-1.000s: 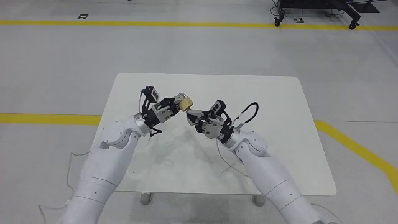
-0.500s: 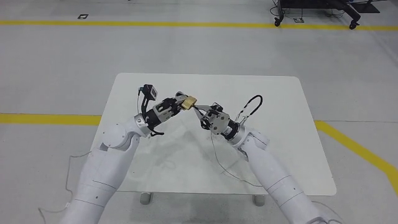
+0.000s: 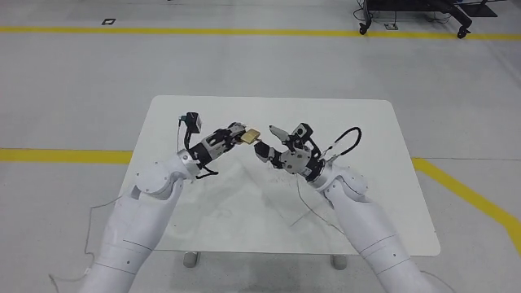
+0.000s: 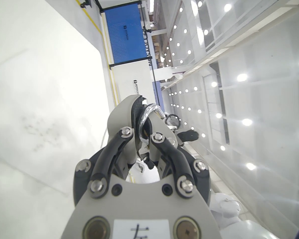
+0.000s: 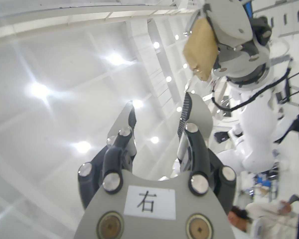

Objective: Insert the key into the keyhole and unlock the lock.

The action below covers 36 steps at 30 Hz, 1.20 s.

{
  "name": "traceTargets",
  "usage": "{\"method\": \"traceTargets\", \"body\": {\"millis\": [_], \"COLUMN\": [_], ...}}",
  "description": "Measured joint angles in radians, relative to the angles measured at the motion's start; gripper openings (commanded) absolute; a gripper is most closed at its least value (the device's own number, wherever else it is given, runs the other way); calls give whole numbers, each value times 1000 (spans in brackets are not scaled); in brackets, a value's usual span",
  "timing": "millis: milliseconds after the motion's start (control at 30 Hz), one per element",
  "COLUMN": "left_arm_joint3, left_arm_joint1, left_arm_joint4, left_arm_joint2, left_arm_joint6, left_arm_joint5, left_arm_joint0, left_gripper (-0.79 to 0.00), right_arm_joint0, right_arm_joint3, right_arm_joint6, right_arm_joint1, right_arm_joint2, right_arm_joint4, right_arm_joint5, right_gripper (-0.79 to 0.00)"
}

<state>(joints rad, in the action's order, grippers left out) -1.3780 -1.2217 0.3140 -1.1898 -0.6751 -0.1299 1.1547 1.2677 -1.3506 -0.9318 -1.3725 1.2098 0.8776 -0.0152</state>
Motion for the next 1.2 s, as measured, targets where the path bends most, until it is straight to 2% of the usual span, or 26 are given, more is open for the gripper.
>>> {"method": "traceTargets", "body": {"millis": [167, 267, 433, 667, 933, 1000, 1067, 1133, 1167, 1200], "left_arm_joint3": [-26, -32, -24, 48, 103, 110, 119, 124, 127, 129], "left_arm_joint1": [0, -3, -14, -52, -84, -90, -95, -98, -100, -101], "left_arm_joint4": [-150, -247, -358, -532, -686, -714, -728, -733, -736, -738], "left_arm_joint2": [51, 94, 171, 336, 449, 465, 472, 475, 476, 477], "left_arm_joint6": [33, 43, 52, 72, 135, 135, 125, 111, 102, 96], "left_arm_joint5": [100, 158, 225, 319, 355, 375, 393, 403, 407, 411], "left_arm_joint0": [-17, -35, -68, -176, -219, -223, -230, -234, -237, -239], "left_gripper": [-785, -785, -785, -785, -785, -456, -400, -243, -77, 0], "right_arm_joint0": [107, 167, 172, 172, 172, 172, 172, 172, 172, 172], "right_arm_joint3": [-138, -203, -208, -208, -208, -208, -208, -208, -208, -208], "right_arm_joint6": [147, 242, 247, 247, 247, 247, 247, 247, 247, 247], "right_arm_joint1": [30, 39, 40, 40, 40, 40, 40, 40, 40, 40], "right_arm_joint2": [112, 178, 183, 183, 183, 183, 183, 183, 183, 183], "right_arm_joint4": [-242, -309, -305, -305, -305, -305, -305, -305, -305, -305], "right_arm_joint5": [-163, -236, -239, -239, -239, -239, -239, -239, -239, -239], "right_gripper": [0, 0, 0, 0, 0, 0, 0, 0, 0, 0]}}
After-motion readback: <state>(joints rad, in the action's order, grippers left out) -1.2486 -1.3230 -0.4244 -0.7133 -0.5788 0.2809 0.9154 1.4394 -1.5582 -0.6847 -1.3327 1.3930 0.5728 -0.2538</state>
